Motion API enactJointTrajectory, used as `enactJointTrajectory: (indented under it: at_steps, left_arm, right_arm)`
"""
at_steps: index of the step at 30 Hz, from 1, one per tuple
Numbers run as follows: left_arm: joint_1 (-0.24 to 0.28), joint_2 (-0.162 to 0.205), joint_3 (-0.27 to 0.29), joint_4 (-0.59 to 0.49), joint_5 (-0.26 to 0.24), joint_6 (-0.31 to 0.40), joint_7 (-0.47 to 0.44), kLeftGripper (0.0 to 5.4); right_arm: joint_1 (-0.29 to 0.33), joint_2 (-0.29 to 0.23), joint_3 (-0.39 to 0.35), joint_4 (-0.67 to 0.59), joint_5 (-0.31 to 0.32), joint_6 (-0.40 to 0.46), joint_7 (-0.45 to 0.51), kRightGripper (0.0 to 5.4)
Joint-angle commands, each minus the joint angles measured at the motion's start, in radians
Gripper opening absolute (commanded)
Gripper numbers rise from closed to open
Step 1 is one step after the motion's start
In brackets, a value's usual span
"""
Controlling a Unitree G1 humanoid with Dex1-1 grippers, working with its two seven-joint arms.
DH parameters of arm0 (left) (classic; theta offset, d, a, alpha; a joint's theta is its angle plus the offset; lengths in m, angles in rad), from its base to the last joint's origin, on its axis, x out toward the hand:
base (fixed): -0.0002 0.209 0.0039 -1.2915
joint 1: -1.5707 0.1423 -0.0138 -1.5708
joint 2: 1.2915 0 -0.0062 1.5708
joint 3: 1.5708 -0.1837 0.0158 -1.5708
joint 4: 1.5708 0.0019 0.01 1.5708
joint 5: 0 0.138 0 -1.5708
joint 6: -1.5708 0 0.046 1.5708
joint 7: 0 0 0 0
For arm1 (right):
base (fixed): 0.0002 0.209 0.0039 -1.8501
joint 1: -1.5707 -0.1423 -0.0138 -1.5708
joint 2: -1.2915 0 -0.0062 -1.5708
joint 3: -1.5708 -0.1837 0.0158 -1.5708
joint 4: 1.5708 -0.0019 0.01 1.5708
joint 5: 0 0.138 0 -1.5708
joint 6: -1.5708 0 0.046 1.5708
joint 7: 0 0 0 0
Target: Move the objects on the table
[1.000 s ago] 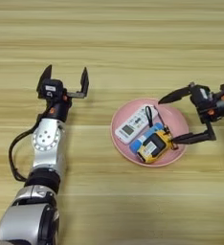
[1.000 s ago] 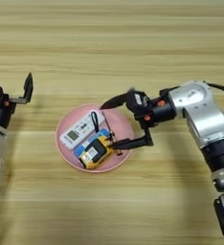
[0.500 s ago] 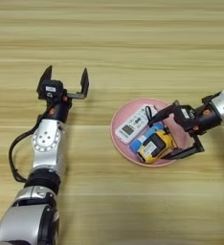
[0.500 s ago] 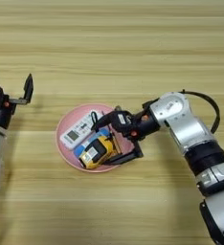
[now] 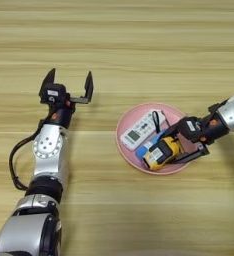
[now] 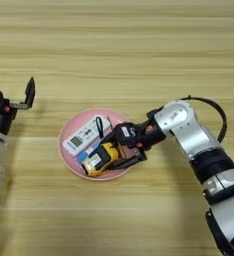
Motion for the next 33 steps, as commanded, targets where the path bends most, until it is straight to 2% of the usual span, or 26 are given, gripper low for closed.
enactJointTrajectory:
  at_steps: [1,8,19,28,31,33]
  left_arm:
    - [0.004,0.001,-0.002,-0.006,-0.006,0.012,-0.003,5.4]
    - [0.003,0.001,-0.003,-0.001,-0.008,0.013,-0.005,5.4]
    - [0.003,0.0,-0.005,0.001,-0.007,0.012,-0.009,5.4]
    - [0.003,0.0,-0.006,-0.001,-0.007,0.011,-0.009,5.4]
    - [0.002,0.0,-0.005,0.001,-0.007,0.011,-0.008,5.4]
    - [0.001,-0.001,-0.006,0.001,-0.007,0.011,-0.009,5.4]
  right_arm:
    - [-0.018,-0.005,-0.001,-0.014,0.01,0.003,0.018,2.5]
    - [-0.011,-0.003,-0.019,-0.04,0.038,0.02,0.025,2.5]
    - [0.009,-0.003,-0.131,-0.237,0.203,0.139,-0.009,2.5]
    - [0.032,0.004,-0.269,-0.354,0.33,0.318,-0.167,2.5]
    - [0.043,0.011,-0.317,-0.366,0.349,0.339,-0.238,2.5]
    - [0.049,0.018,-0.348,-0.359,0.328,0.335,-0.32,2.5]
